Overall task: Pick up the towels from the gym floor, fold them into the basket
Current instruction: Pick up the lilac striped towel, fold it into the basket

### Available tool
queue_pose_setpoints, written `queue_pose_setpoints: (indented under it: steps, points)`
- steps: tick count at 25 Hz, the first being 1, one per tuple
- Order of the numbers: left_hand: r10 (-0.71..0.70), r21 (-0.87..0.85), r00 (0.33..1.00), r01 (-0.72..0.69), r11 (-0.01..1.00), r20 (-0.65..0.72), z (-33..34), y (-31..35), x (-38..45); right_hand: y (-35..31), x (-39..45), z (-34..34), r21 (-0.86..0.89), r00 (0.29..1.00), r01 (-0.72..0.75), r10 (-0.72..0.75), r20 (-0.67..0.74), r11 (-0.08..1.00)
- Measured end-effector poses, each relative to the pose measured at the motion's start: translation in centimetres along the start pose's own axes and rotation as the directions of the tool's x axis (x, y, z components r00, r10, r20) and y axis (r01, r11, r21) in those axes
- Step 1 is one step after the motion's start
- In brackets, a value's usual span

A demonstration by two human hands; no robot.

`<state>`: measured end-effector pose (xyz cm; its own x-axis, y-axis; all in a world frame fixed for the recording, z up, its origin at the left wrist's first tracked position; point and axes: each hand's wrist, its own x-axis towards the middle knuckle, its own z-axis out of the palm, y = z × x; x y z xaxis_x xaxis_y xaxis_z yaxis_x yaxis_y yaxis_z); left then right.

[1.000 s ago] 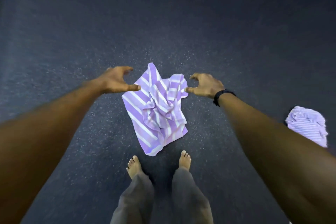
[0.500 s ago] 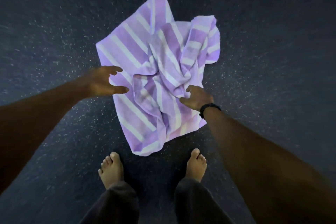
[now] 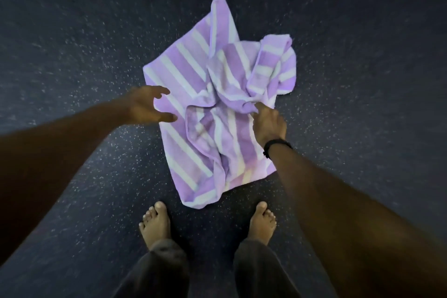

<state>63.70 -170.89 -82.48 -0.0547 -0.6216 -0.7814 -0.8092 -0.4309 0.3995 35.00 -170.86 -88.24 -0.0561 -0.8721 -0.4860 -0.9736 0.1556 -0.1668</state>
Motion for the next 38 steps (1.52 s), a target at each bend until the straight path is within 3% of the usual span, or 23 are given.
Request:
queue_pose_setpoints:
  steps: [5,9,13,17,21,24,30,34,38]
  points:
    - [0.171,-0.012,0.973,-0.175,0.985,-0.156,-13.6,11.7,-12.2,-5.4,-3.4,-23.1,0.125,0.956,0.213,-0.18,-0.234,0.969]
    - [0.237,0.06,0.928,-0.229,0.971,-0.288,-23.9,19.5,-24.6,-9.7,-7.7,-42.3,0.28,0.853,0.44,-0.3,-0.427,0.853]
    - [0.3,0.075,0.848,-0.298,0.951,-0.437,-33.4,24.7,-37.9,-14.5,-14.9,-60.1,0.349,0.766,0.561,-0.31,-0.564,0.751]
    - [0.317,0.094,0.761,-0.322,0.942,-0.566,-40.0,27.1,-50.3,-19.8,-22.5,-73.1,0.294,0.684,0.659,-0.39,-0.616,0.692]
    - [0.304,0.138,0.644,-0.295,0.945,-0.703,-44.5,26.5,-63.6,-27.1,-31.3,-84.2,0.167,0.554,0.783,-0.55,-0.625,0.599]
    - [0.256,0.145,0.542,-0.24,0.96,-0.8,-45.5,24.6,-72.8,-33.2,-37.7,-88.3,0.047,0.407,0.887,-0.73,-0.549,0.459]
    - [-0.067,-0.098,0.276,-0.1,0.99,-0.959,-39.9,15.3,-89.9,-46.0,-51.8,-87.8,-0.029,0.125,0.99,-0.963,-0.239,0.135]
    - [-0.31,-0.309,0.126,0.026,0.951,-0.942,-30.3,8.8,-101.1,-52.7,-63.2,-82.8,-0.022,-0.112,0.994,-0.988,-0.108,-0.111]
    - [-0.5,-0.501,-0.033,0.052,0.864,-0.865,-18.2,4.3,-110.9,-56.2,-75.0,-76.2,0.048,-0.29,0.956,-0.957,-0.018,-0.29]
